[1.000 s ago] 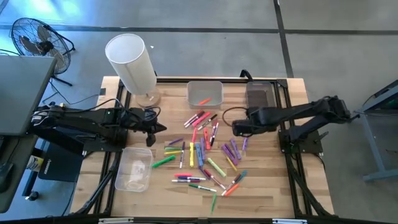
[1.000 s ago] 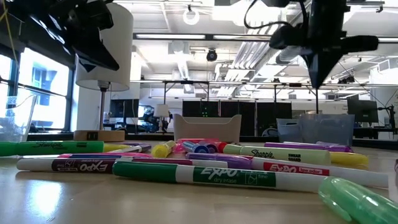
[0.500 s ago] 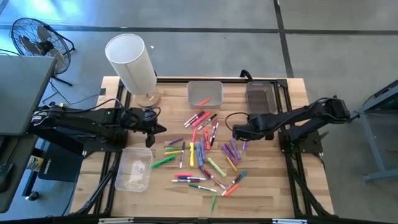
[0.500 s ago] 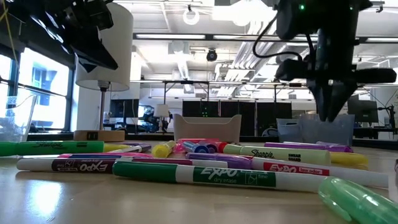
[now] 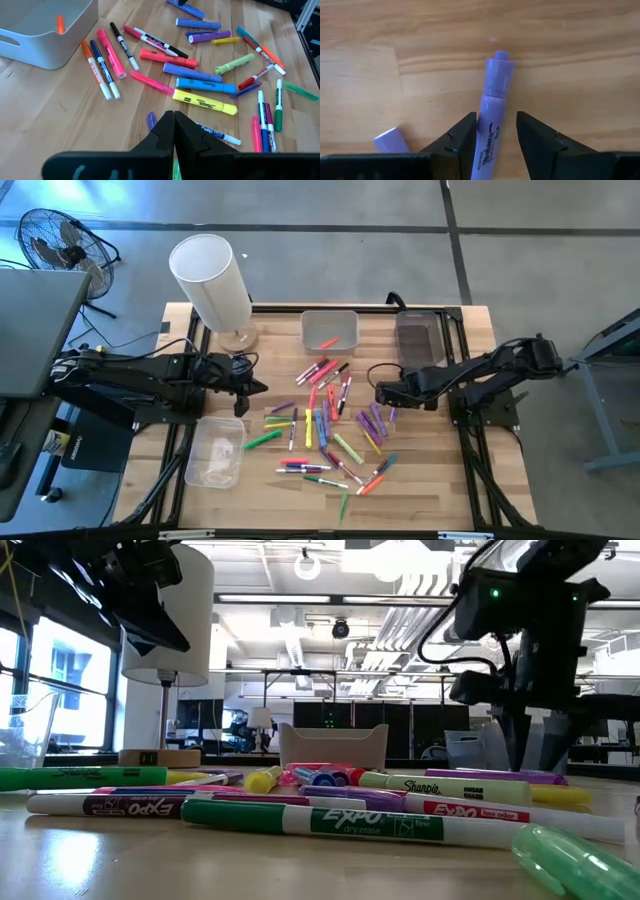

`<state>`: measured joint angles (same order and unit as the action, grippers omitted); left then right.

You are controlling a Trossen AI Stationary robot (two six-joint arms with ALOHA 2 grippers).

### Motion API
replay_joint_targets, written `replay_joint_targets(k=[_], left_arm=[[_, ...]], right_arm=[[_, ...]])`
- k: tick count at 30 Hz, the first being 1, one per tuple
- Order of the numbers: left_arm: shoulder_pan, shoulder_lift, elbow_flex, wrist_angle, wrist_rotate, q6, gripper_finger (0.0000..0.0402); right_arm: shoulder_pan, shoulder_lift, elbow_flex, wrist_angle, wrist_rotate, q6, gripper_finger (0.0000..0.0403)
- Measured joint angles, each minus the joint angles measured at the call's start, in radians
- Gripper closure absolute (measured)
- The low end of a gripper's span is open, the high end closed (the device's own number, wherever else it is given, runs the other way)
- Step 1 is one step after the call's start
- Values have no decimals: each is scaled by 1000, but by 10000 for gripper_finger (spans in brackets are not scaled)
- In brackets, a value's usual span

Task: Pick & Place Markers
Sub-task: Put the light blue highlighter pen into the black bin

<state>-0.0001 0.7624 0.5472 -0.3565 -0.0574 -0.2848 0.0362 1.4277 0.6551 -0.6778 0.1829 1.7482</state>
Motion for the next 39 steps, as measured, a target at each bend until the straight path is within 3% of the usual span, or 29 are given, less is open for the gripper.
replay_joint_targets(k=[9, 19, 27, 39], left_arm=[[0, 0, 0, 0, -1, 0, 401], [0, 0, 0, 0, -7, 17, 401], [0, 0, 0, 0, -101, 19, 402], [0, 0, 0, -1, -112, 19, 401]], right_arm=[[-6, -3, -46, 36, -43, -36, 280], [-6, -3, -59, 28, -59, -239, 348], [-4, -3, -60, 34, -67, -269, 349], [-2, -190, -66, -10, -44, -270, 349]])
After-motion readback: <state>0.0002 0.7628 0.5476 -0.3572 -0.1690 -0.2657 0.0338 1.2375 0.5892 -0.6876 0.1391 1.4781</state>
